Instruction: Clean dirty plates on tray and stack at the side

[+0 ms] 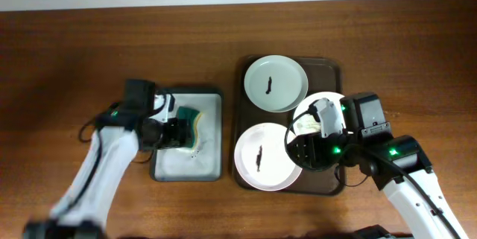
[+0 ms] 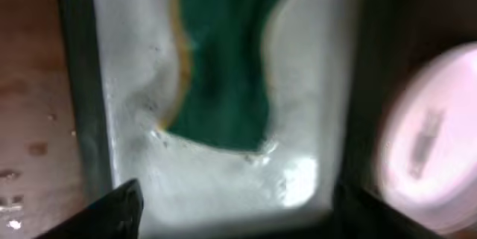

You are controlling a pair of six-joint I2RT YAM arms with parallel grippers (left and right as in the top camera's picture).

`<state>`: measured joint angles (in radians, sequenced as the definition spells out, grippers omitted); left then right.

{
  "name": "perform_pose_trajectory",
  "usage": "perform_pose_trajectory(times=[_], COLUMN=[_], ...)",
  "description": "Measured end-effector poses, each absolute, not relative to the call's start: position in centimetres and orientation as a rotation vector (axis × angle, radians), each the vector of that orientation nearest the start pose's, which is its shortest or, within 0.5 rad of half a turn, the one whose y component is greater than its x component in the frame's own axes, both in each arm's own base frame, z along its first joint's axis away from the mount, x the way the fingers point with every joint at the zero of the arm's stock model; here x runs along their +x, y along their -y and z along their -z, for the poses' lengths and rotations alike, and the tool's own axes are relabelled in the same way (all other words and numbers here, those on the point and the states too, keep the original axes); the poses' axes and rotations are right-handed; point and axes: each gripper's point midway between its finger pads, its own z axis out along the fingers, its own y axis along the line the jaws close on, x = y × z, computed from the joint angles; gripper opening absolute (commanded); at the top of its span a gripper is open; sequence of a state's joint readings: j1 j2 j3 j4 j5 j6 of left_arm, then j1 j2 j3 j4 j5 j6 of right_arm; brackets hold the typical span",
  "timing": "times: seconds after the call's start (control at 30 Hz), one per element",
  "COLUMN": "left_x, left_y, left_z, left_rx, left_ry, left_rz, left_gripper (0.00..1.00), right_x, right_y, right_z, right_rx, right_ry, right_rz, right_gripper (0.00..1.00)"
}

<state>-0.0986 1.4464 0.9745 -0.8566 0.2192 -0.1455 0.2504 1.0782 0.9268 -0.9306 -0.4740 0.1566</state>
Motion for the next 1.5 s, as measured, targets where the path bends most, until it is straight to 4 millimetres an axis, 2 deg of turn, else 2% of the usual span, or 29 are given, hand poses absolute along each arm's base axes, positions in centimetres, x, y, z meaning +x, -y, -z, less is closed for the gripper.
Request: perform_pose_trajectory(times=[0.03, 0.07, 0.1, 0.13, 0.2, 0.23, 0.27, 0.3, 0.33, 0.4, 0.5, 0.53, 0.6, 0.7, 0.77, 0.83, 0.87, 0.9, 0.93, 0.97, 1.07, 1.13, 1.2, 1.23, 1.27, 1.3, 1.37, 1.43, 1.5], left_x=[28.8, 29.1, 29.1, 29.5, 29.9, 29.7, 29.1, 28.2, 27.2, 29.2, 32.9, 34.7, 35.1, 35.0, 34.3, 32.2, 32.8, 32.8, 31.5, 31.3, 30.1, 29.7, 29.7, 29.7, 29.4, 29.0, 28.0, 29.3, 29.4], left_y=[6.6, 7.1, 7.7, 8.4, 8.8, 8.7, 8.6, 8.4, 8.1, 8.3, 8.7, 9.0, 9.0, 9.6, 9.5, 9.2, 9.4, 9.4, 9.2, 9.1, 9.9, 10.3, 10.2, 10.2, 10.0, 9.9, 9.8, 10.2, 10.1], left_z=[-6.1, -3.6, -1.5, 0.0, 0.2, 0.1, -0.1, -0.6, -1.5, -3.9, -4.5, -4.0, -2.0, -0.9, -1.1, -2.2, -4.7, -5.6, -6.0, -6.0, -3.6, -1.8, -1.3, -1.3, -1.4, -1.7, -3.1, -4.7, -4.8], left_rx=[-0.048, -0.036, -0.021, 0.009, 0.021, 0.018, 0.015, 0.005, 0.0, 0.009, 0.033, 0.037, 0.042, 0.073, 0.073, 0.075, 0.079, 0.081, 0.077, 0.083, 0.126, 0.159, 0.16, 0.16, 0.16, 0.161, 0.158, 0.162, 0.166], left_ry=[-2.969, -3.022, -3.067, -3.092, -3.095, -3.112, -3.153, -3.207, -3.263, -3.179, -3.011, -2.916, -2.856, -2.82, -2.852, -2.964, -2.937, -2.939, -2.983, -2.99, -2.989, -2.959, -2.931, -2.93, -2.949, -2.975, -3.042, -3.005, -2.994], left_rz=[0.344, 0.332, 0.321, 0.314, 0.315, 0.311, 0.298, 0.274, 0.253, 0.256, 0.265, 0.27, 0.271, 0.272, 0.262, 0.241, 0.246, 0.246, 0.237, 0.234, 0.238, 0.232, 0.222, 0.222, 0.213, 0.207, 0.195, 0.204, 0.198], left_gripper=[0.31, 0.11, 0.0, 0.0, 0.0, 0.23, 0.53, 0.7, 0.75, 0.73, 0.52, 0.33, 0.0, 0.0, 0.54, 0.64, 0.62, 0.53, 0.36, 0.35, 0.21, 0.0, 0.0, 0.47, 0.74, 0.8, 0.75, 0.59, 0.51], right_x=[22.4, 22.5, 22.4, 22.4, 22.2, 22.1, 22.1, 22.1, 22.0, 22.0, 22.0, 22.0, 22.0, 22.0, 22.0, 21.6, 21.3, 21.1, 21.0, 20.9, 20.7, 20.3, 20.1, 20.1, 20.0, 20.0, 20.0, 20.1, 20.1], right_y=[-13.9, -13.9, -13.9, -13.9, -13.9, -13.8, -13.8, -13.8, -13.8, -13.8, -13.8, -13.8, -13.8, -13.8, -13.8, -13.7, -13.6, -13.6, -13.6, -13.6, -13.5, -13.4, -13.2, -13.1, -13.0, -12.9, -12.9, -12.9, -12.9], right_z=[-16.8, -16.8, -16.8, -16.8, -16.7, -16.6, -16.6, -16.6, -16.6, -16.6, -16.6, -16.6, -16.6, -16.6, -16.6, -16.4, -16.2, -16.1, -16.1, -16.1, -16.0, -15.8, -15.6, -15.6, -15.5, -15.5, -15.4, -15.4, -15.4], right_rx=[-0.286, -0.285, -0.285, -0.286, -0.282, -0.28, -0.281, -0.28, -0.281, -0.281, -0.28, -0.28, -0.281, -0.281, -0.28, -0.275, -0.271, -0.269, -0.268, -0.267, -0.264, -0.258, -0.251, -0.249, -0.246, -0.246, -0.244, -0.243, -0.243], right_ry=[-2.652, -2.652, -2.653, -2.654, -2.665, -2.671, -2.672, -2.671, -2.673, -2.674, -2.674, -2.673, -2.673, -2.674, -2.676, -2.697, -2.712, -2.723, -2.727, -2.729, -2.739, -2.762, -2.777, -2.78, -2.785, -2.786, -2.789, -2.788, -2.787], right_rz=[-0.767, -0.768, -0.77, -0.772, -0.772, -0.773, -0.772, -0.773, -0.773, -0.773, -0.772, -0.773, -0.773, -0.772, -0.772, -0.773, -0.772, -0.772, -0.772, -0.772, -0.773, -0.772, -0.756, -0.749, -0.742, -0.738, -0.732, -0.729, -0.729], right_gripper=[0.65, 0.65, 0.65, 0.65, 0.65, 0.65, 0.65, 0.65, 0.65, 0.66, 0.66, 0.66, 0.66, 0.66, 0.66, 0.66, 0.66, 0.66, 0.66, 0.66, 0.66, 0.65, 0.65, 0.65, 0.65, 0.65, 0.65, 0.65, 0.66])
